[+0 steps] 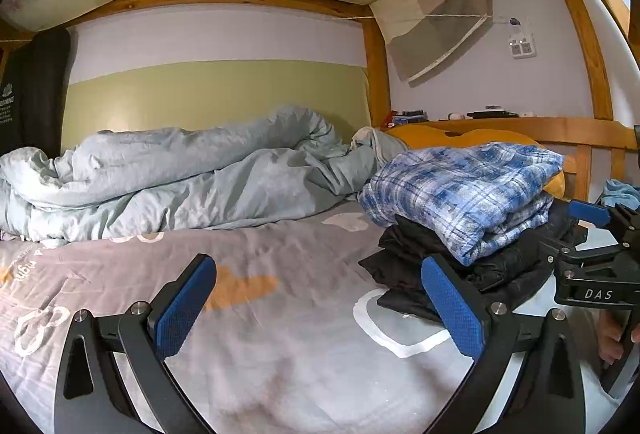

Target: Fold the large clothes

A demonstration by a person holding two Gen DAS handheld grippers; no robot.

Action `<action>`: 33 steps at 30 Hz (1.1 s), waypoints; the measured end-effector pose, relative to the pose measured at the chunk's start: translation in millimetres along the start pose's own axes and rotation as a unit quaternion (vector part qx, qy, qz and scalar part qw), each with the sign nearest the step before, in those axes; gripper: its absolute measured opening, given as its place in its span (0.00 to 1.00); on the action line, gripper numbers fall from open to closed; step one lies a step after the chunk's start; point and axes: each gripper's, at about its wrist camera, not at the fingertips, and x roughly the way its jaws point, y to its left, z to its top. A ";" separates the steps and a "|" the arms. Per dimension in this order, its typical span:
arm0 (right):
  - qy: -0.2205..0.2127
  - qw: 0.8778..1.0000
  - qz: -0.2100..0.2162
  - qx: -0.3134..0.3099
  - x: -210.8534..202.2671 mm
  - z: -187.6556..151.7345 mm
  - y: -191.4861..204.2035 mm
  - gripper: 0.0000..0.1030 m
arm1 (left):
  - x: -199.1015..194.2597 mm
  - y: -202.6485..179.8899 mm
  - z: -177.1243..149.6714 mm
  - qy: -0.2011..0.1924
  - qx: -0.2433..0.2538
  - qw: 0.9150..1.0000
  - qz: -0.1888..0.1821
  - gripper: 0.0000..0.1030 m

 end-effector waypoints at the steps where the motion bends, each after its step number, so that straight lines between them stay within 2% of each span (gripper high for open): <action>1: 0.000 1.000 0.000 0.000 -0.1 0.0 -0.3 1.00 | -0.3 -0.4 0.0 0.000 0.001 1.000 0.000 1.00; 33: 0.000 1.000 0.000 0.001 -0.2 -0.1 -0.2 1.00 | -1.4 -1.4 -0.4 -0.001 0.001 1.000 0.000 1.00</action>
